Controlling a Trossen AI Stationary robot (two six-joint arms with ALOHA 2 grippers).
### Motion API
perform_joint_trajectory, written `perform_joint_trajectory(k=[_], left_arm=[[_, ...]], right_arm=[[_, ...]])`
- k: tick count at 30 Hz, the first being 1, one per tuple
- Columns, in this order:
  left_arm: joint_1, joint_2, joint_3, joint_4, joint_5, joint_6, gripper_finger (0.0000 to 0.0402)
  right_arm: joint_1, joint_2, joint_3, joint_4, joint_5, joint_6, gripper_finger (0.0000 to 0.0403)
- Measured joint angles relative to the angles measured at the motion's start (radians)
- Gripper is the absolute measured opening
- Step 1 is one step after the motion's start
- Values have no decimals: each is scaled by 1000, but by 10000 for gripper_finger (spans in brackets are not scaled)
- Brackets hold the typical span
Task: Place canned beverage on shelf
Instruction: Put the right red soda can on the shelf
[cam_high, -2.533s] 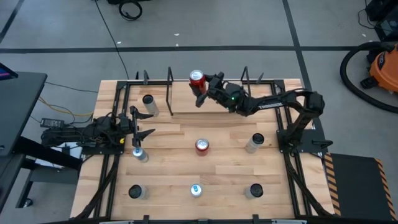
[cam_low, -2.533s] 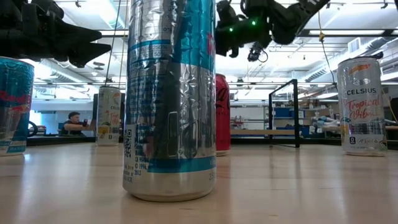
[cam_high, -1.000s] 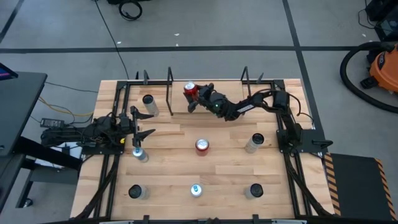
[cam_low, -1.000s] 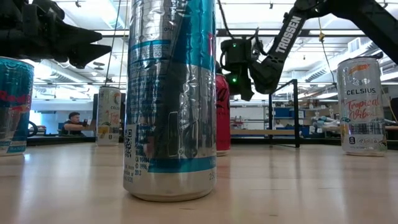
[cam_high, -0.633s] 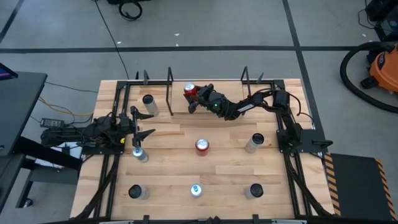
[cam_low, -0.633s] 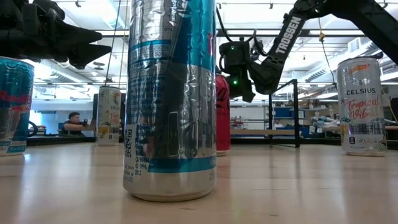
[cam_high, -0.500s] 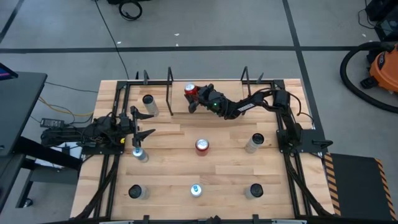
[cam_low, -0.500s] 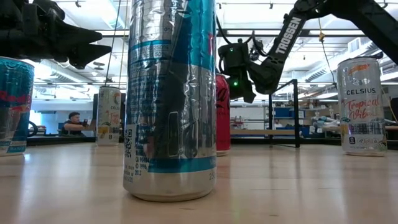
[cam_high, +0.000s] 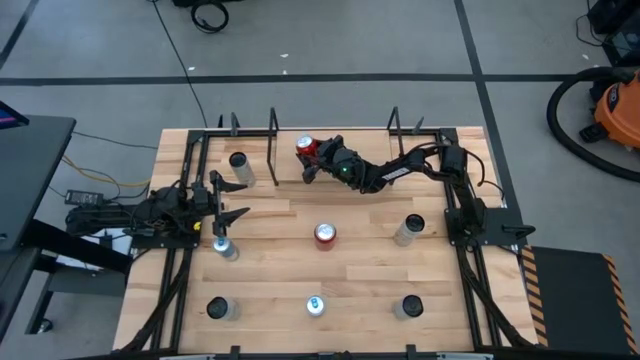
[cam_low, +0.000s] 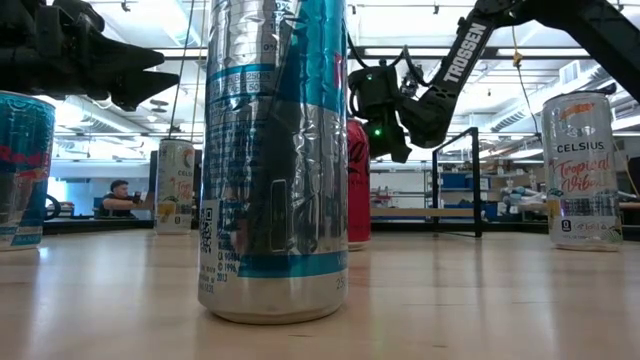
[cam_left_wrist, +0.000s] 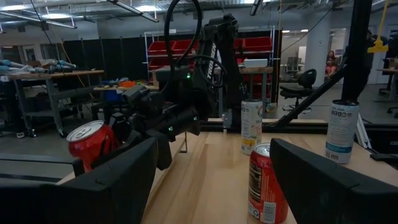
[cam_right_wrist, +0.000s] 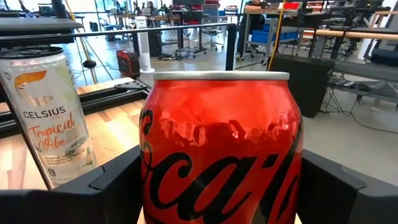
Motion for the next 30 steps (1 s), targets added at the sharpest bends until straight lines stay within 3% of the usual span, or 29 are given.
perform_joint_trajectory(k=[17, 30], left_arm=[[0, 0, 0, 0, 0, 0, 316], [0, 0, 0, 0, 0, 0, 316]], right_arm=[[0, 2, -2, -4, 7, 22, 333], [0, 10, -8, 86, -4, -18, 331]])
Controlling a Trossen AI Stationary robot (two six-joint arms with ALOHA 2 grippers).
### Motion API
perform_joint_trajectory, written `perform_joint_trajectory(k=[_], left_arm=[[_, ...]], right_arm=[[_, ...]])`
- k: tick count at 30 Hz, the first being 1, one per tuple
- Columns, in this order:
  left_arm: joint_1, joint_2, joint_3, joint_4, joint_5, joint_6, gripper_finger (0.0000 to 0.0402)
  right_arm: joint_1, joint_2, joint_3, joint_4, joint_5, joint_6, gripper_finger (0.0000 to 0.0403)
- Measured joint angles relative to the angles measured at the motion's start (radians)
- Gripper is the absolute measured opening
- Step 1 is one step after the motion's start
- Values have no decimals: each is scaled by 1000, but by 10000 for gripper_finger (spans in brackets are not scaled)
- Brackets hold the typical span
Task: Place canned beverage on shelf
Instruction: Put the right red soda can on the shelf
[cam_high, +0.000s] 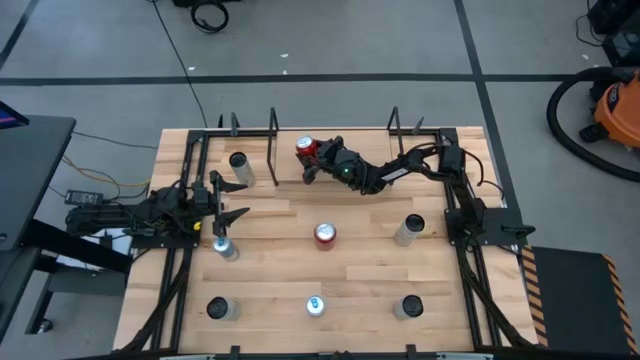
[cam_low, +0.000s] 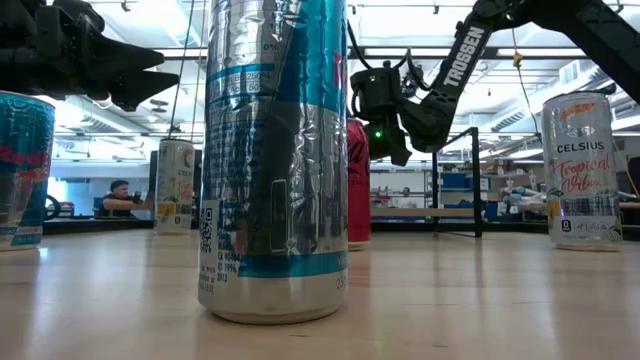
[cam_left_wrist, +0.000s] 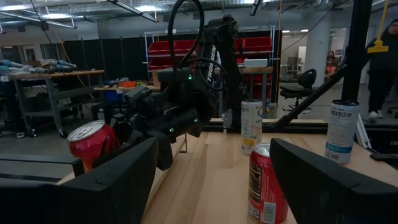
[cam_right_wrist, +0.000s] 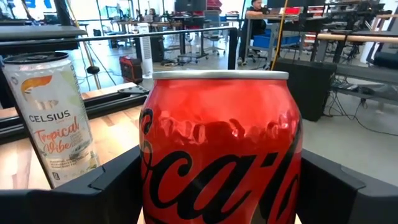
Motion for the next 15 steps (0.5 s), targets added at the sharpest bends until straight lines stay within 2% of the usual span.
perform_joint_trajectory(k=[5, 15], left_arm=[[0, 0, 0, 0, 0, 0, 316], [0, 0, 0, 0, 0, 0, 316]], right_arm=[[0, -1, 1, 73, 1, -31, 331], [-11, -3, 2, -26, -19, 9, 331]])
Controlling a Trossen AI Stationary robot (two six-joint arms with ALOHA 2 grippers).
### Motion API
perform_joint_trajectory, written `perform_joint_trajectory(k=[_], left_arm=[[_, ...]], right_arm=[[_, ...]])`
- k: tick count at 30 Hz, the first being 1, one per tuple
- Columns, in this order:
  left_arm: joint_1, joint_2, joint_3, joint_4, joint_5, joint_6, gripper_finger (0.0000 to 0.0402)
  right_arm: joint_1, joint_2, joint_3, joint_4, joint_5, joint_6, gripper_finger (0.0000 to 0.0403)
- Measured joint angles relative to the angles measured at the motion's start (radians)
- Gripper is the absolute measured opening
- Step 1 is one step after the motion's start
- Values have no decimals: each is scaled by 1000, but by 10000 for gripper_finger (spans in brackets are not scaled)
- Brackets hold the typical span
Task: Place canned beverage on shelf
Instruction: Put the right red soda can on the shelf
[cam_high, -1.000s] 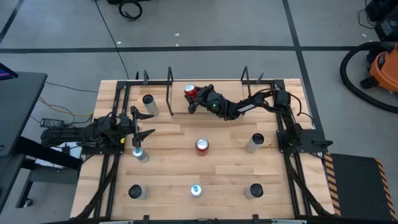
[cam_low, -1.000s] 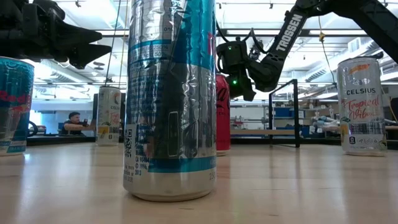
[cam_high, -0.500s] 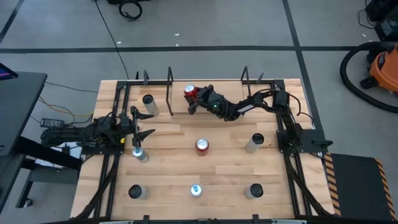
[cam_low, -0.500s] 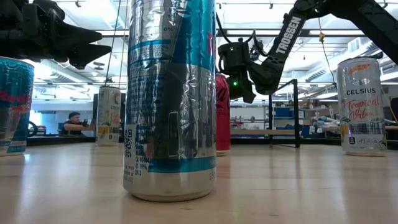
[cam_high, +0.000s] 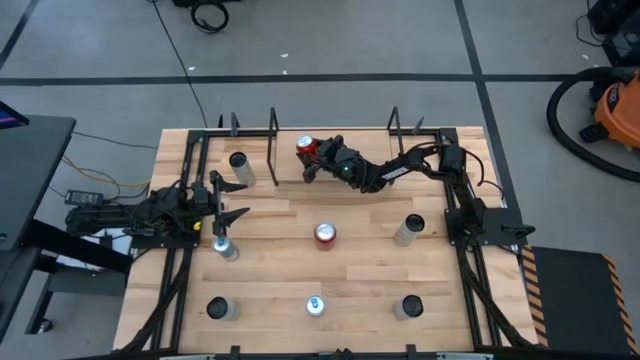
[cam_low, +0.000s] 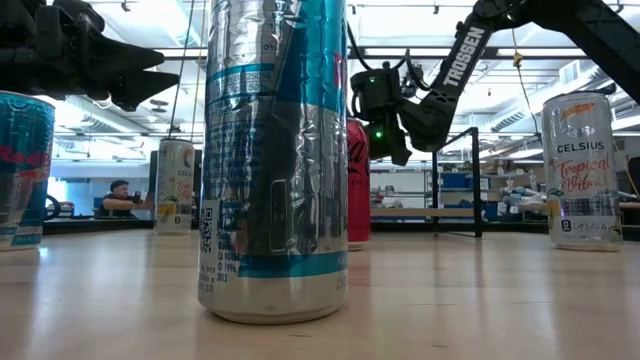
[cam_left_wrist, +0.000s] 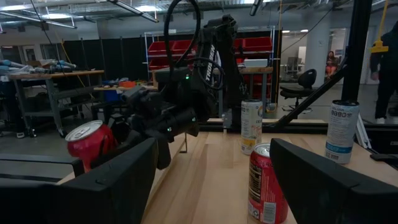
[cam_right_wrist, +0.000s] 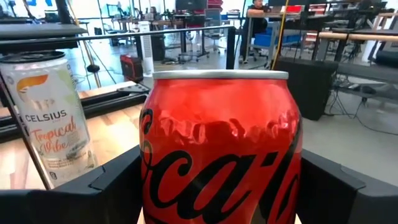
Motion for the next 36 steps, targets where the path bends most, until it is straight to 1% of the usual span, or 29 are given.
perform_joint_trajectory(k=[5, 11, 24, 33, 36], left_arm=[[0, 0, 0, 0, 0, 0, 316], [0, 0, 0, 0, 0, 0, 316], [0, 0, 0, 0, 0, 0, 316], [0, 0, 0, 0, 0, 0, 316], [0, 0, 0, 0, 0, 0, 316]], right_arm=[[0, -1, 1, -3, -32, -22, 331], [1, -2, 2, -11, -33, -10, 332], [2, -2, 2, -25, -34, 9, 368], [6, -3, 2, 17, -34, 8, 371], [11, -22, 2, 13, -35, -21, 371]])
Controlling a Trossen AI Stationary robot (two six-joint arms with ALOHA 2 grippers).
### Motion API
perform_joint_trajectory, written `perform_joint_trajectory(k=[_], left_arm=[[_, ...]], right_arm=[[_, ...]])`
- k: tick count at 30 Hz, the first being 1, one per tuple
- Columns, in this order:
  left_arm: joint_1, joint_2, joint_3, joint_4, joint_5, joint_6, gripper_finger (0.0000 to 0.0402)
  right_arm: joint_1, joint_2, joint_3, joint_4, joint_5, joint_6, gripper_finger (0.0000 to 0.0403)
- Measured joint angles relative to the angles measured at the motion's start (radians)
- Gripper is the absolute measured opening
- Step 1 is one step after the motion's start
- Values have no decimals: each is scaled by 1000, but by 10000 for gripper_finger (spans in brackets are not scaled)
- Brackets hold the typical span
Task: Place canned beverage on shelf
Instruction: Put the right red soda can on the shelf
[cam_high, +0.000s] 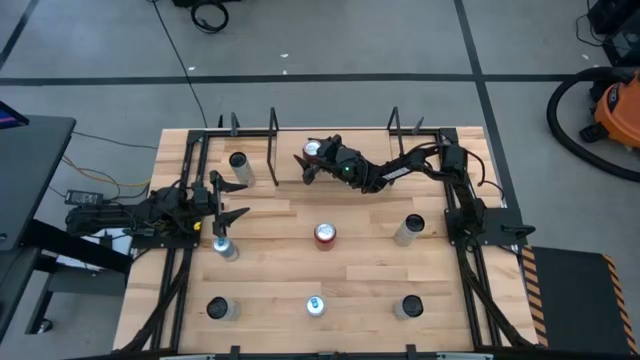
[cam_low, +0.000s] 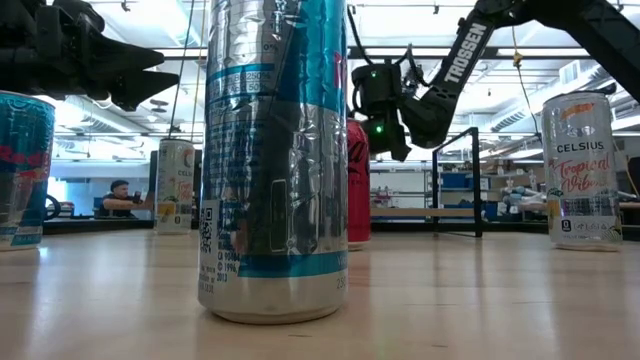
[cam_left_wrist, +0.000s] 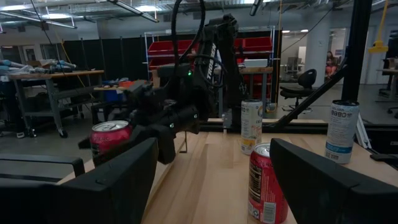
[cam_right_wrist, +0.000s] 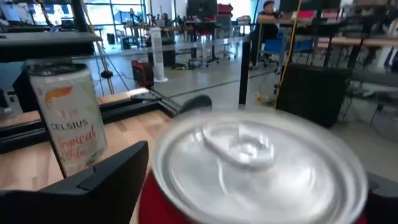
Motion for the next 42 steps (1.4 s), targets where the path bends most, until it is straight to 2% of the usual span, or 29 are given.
perform_joint_trajectory(k=[13, 19, 25, 29, 32, 36, 42], left_arm=[[0, 0, 0, 0, 0, 0, 316], [0, 0, 0, 0, 0, 0, 316], [0, 0, 0, 0, 0, 0, 316], [0, 0, 0, 1, 0, 0, 316], [0, 0, 0, 5, -1, 0, 316], [0, 0, 0, 9, -1, 0, 316], [0, 0, 0, 6, 0, 1, 316]], right_arm=[[34, -195, 0, -100, 31, -189, 371], [31, -341, 0, -295, -10, -201, 371], [-18, -493, 57, -644, -146, -160, 371], [-98, -502, 187, -934, -313, -93, 371], [-151, -471, 286, -1071, -345, -70, 371], [-188, -443, 366, -1175, -384, -81, 371], [-189, -439, 365, -1198, -474, -145, 371]])
